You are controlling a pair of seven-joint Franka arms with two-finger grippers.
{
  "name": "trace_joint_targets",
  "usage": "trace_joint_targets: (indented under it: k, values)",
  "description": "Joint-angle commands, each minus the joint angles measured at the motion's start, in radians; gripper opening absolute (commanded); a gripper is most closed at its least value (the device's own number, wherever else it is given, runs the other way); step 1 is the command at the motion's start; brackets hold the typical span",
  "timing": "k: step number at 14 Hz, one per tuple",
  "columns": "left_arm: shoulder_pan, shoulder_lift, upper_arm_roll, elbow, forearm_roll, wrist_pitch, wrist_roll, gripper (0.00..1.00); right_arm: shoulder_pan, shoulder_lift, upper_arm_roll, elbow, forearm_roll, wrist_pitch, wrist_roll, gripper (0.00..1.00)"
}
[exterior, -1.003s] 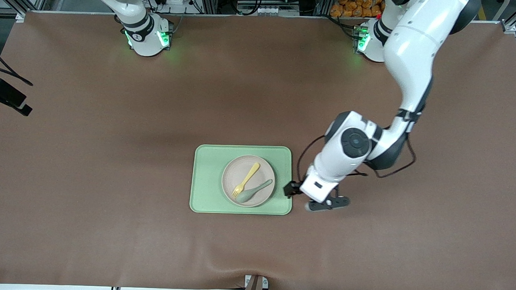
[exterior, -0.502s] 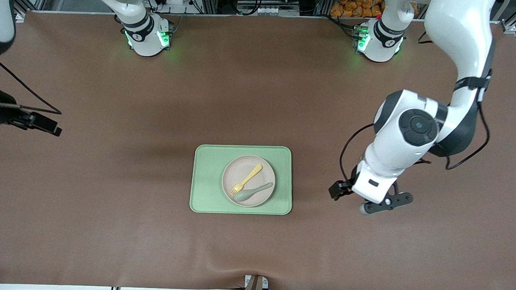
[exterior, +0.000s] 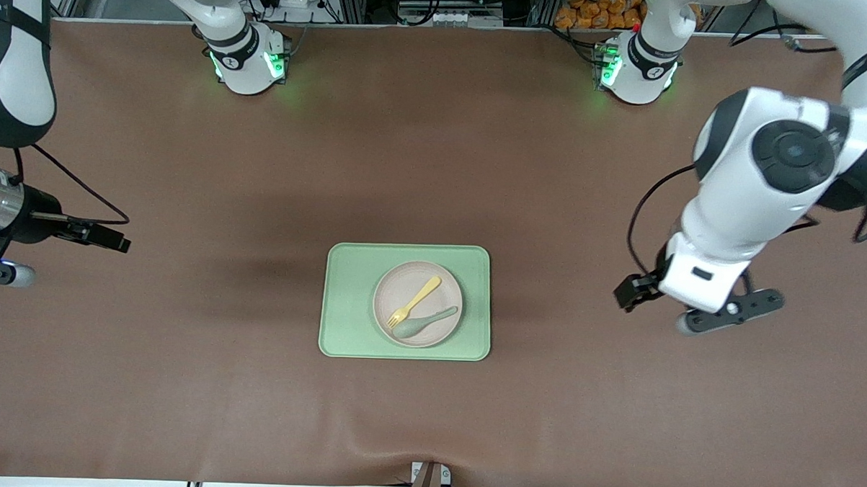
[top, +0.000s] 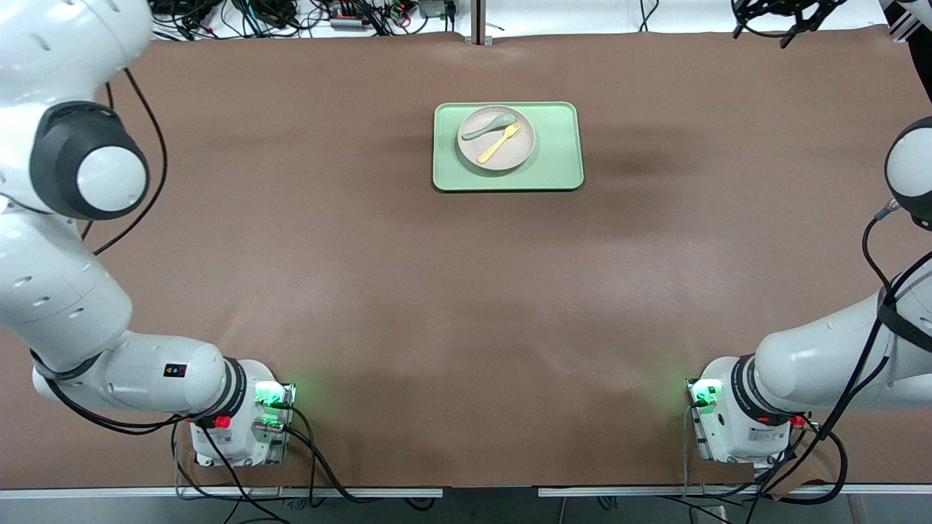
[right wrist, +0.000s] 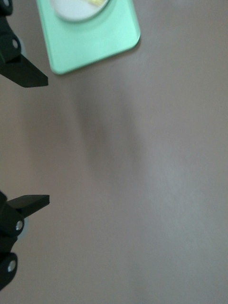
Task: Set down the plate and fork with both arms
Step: 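Raise the left gripper away while the right gripper reaches toward the tray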
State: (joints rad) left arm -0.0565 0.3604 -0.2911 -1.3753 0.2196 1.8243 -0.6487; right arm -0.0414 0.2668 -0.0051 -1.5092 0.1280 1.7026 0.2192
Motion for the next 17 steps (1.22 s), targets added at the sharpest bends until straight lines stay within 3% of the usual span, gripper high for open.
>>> trace_joint_targets:
  k: [1,3,11,15,17]
  values:
    - [0.055,-0.099,-0.005,-0.025,-0.049,-0.127,0.117,1.00,0.026,0.049,-0.001,0.030,0.058,0.023,0.158,1.00]
    - [0.084,-0.153,0.003,-0.034,-0.087,-0.184,0.194,1.00,0.069,0.077,0.001,0.030,0.067,0.066,0.266,1.00]
    - [0.001,-0.334,0.216,-0.070,-0.206,-0.379,0.530,1.00,0.276,0.195,0.001,0.053,0.056,0.252,0.668,1.00]
    - [-0.003,-0.359,0.236,-0.073,-0.223,-0.422,0.632,1.00,0.354,0.345,-0.003,0.211,0.045,0.258,0.857,1.00]
    - [-0.026,-0.365,0.236,-0.079,-0.229,-0.433,0.646,1.00,0.420,0.429,-0.006,0.294,-0.003,0.265,0.952,1.00]
